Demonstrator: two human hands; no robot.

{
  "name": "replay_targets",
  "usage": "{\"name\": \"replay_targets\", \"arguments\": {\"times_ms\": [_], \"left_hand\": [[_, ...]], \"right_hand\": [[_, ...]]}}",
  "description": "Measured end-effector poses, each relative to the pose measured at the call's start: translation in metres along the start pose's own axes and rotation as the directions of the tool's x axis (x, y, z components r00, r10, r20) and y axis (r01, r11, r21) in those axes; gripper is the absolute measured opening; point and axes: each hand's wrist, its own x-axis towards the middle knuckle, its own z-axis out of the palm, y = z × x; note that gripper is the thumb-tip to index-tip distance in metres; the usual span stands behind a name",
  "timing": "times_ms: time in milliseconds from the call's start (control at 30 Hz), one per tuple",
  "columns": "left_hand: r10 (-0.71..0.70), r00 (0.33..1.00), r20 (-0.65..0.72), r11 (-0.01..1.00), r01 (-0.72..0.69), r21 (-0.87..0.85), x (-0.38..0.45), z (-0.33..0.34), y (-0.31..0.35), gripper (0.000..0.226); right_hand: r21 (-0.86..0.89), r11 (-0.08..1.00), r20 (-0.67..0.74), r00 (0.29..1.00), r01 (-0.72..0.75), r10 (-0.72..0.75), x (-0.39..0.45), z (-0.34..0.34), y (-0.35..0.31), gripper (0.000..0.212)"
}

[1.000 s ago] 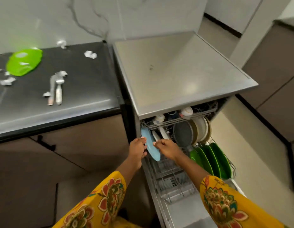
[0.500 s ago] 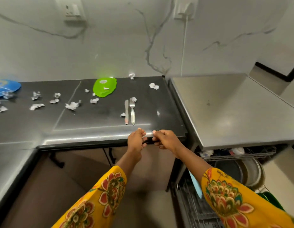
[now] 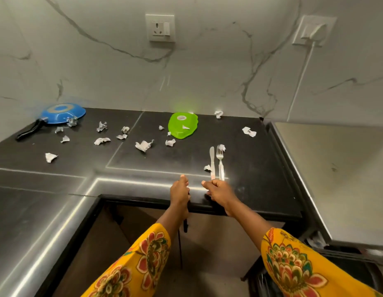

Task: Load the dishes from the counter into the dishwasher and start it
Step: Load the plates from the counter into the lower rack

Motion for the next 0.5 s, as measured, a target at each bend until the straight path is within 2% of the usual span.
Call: {"name": "replay_targets", "arguments": {"times_ms": [233,333,433,500], "left_hand": [[-0.009,1.000,-0.024,0.997,0.007,-0.075,0.054,-0.003,0.021,0.031],[0.011,0.999,-0.032,0.998,-0.014,-0.068,0.086,0.003,0.035,0.033],[0.013,0.999,-0.036,0.999,-0.014,-0.048,0.118,0.008,0.049,0.034],[0.013,0.999,-0.029,1.000,-0.014,-0.025,0.139,0.012,0.060,0.035]], "right_hand": [[0.000,0.999,0.046,0.998,0.038,-0.038,0.068,0.024,-0.022,0.016],[-0.033,0.997,0.052,0.996,0.075,-0.073,0.103,0.031,-0.034,0.016],[-0.129,0.983,0.086,0.989,0.128,-0.117,0.138,0.035,-0.047,0.022],[-0.224,0.955,0.135,0.976,0.196,-0.169,0.163,0.038,-0.054,0.012]]}}
